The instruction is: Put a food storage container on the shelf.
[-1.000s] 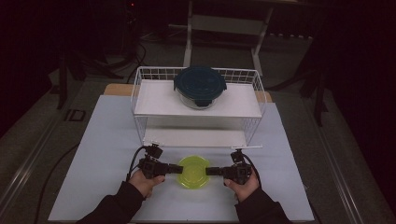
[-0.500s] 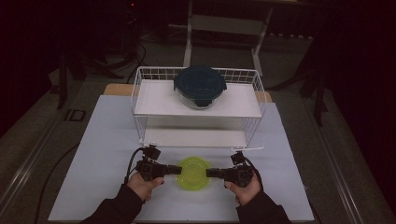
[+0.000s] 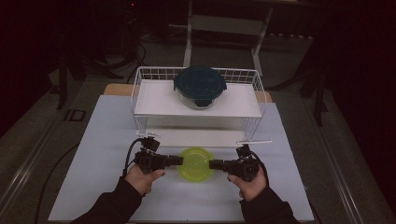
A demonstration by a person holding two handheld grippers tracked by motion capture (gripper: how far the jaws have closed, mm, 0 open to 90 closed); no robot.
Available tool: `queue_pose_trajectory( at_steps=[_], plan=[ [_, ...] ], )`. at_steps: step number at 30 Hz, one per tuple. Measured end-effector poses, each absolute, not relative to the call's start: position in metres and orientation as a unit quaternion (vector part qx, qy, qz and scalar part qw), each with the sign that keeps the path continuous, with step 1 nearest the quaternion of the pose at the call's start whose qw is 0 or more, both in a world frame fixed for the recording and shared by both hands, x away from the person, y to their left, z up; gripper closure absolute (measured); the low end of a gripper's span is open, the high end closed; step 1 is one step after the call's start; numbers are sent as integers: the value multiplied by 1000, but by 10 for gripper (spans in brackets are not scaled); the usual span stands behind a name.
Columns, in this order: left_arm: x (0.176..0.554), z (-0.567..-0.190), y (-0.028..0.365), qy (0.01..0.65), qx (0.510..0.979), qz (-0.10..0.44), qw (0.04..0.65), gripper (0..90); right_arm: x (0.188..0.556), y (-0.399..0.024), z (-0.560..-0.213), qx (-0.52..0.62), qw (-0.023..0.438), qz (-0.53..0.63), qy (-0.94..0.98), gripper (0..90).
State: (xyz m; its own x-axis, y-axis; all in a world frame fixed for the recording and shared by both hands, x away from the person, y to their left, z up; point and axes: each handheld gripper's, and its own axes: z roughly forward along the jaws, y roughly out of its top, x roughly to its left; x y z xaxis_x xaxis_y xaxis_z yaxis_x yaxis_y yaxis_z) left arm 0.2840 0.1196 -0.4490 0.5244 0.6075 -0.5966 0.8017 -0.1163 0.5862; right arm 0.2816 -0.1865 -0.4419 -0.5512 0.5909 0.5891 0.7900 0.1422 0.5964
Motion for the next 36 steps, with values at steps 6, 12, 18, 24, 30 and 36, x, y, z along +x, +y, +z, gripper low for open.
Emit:
queue_pose_trajectory(
  at_steps=[6, 12, 18, 24, 30, 36],
  plan=[
    [285, -421, 121, 467, 734, -90, 485, 797, 281, -187, -418, -450, 87, -482, -747, 824],
    [287, -397, 123, 458, 732, -78, 498, 798, 283, -186, -389, -438, 68, -498, -745, 824],
    [291, -366, 124, 449, 730, -63, 512, 798, 286, -185, -359, -427, 50, -514, -742, 824],
    [298, -333, 125, 447, 731, -40, 514, 798, 293, -183, -335, -422, 33, -523, -740, 824],
    [305, -305, 126, 440, 731, -23, 520, 799, 300, -181, -309, -415, 18, -535, -736, 823],
    [314, -279, 127, 437, 727, -8, 530, 799, 310, -178, -284, -409, 3, -543, -734, 823]
  ],
)
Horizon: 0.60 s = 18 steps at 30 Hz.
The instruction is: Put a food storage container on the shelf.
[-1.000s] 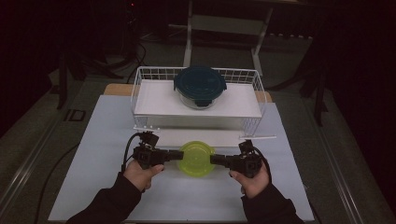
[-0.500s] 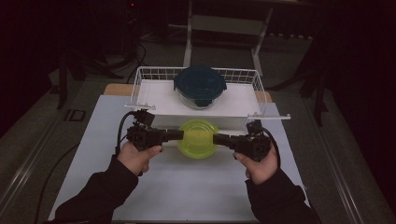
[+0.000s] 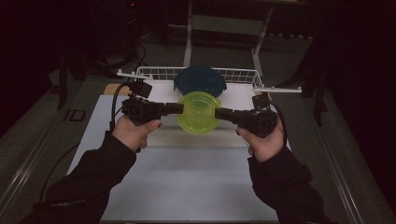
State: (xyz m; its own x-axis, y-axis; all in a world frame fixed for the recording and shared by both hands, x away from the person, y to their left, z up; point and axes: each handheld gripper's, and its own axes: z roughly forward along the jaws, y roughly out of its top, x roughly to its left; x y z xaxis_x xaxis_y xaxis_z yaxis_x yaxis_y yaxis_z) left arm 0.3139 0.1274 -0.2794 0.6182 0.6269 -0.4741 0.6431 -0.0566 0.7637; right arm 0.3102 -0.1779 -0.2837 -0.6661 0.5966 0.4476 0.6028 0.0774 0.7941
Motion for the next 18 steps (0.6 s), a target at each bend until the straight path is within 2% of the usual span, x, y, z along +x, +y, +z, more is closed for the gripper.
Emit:
queue_pose_trajectory(
  at_steps=[6, 18],
  plan=[
    [320, -264, 128, 432, 728, 5, 533, 799, 318, -176, -269, -405, -2, -548, -732, 823],
    [357, -240, 128, 438, 721, 12, 536, 800, 355, -174, -244, -415, -6, -548, -726, 820]
  ],
)
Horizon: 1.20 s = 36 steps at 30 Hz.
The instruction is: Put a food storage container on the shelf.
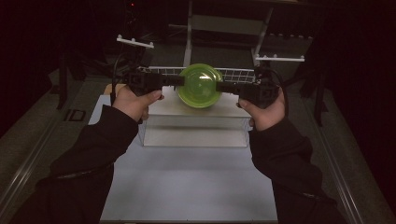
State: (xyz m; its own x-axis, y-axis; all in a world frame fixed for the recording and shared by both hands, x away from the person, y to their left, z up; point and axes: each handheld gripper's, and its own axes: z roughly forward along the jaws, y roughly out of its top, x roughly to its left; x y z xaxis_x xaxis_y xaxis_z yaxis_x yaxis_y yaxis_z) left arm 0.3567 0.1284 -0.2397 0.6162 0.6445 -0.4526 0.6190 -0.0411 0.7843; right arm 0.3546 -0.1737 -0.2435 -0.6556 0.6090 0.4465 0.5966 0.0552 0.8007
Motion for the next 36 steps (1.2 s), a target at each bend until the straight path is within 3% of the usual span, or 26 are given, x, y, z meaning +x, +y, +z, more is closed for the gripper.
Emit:
queue_pose_trajectory(
  at_steps=[13, 26, 36],
  plan=[
    [390, -234, 123, 463, 714, 16, 525, 799, 389, -170, -236, 443, 20, 536, 718, 813],
    [403, -247, 123, 476, 707, -13, 522, 795, 401, -172, -247, 461, 1, 525, 716, 812],
    [415, -251, 116, 483, 691, -22, 538, 728, 415, -173, -249, 496, -5, 517, 698, 763]
  ],
)
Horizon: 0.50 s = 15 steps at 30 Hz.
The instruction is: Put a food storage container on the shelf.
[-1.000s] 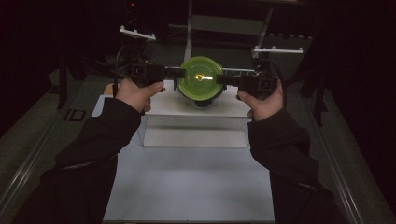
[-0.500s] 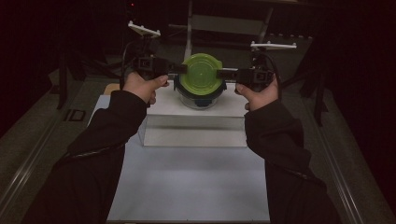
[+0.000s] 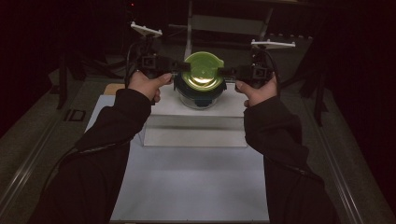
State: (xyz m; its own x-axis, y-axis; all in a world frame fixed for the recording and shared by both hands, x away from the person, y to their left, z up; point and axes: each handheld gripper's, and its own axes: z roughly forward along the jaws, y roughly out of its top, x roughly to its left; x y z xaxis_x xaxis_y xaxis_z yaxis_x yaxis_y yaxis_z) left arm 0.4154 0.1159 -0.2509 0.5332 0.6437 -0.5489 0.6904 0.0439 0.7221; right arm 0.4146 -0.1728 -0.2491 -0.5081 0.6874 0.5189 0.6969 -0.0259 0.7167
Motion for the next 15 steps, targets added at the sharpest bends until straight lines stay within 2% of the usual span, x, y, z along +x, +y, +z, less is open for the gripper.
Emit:
queue_pose_trajectory(
  at_steps=[8, 10, 15],
  plan=[
    [421, -261, 113, 494, 680, -22, 541, 678, 427, -174, -254, -512, 10, -518, -685, 697],
    [421, -262, 112, 497, 681, -15, 537, 619, 429, -172, -253, -512, 12, -516, -687, 672],
    [422, -264, 110, 502, 680, -5, 535, 543, 433, -168, -252, -514, 7, -511, -689, 592]
  ],
)
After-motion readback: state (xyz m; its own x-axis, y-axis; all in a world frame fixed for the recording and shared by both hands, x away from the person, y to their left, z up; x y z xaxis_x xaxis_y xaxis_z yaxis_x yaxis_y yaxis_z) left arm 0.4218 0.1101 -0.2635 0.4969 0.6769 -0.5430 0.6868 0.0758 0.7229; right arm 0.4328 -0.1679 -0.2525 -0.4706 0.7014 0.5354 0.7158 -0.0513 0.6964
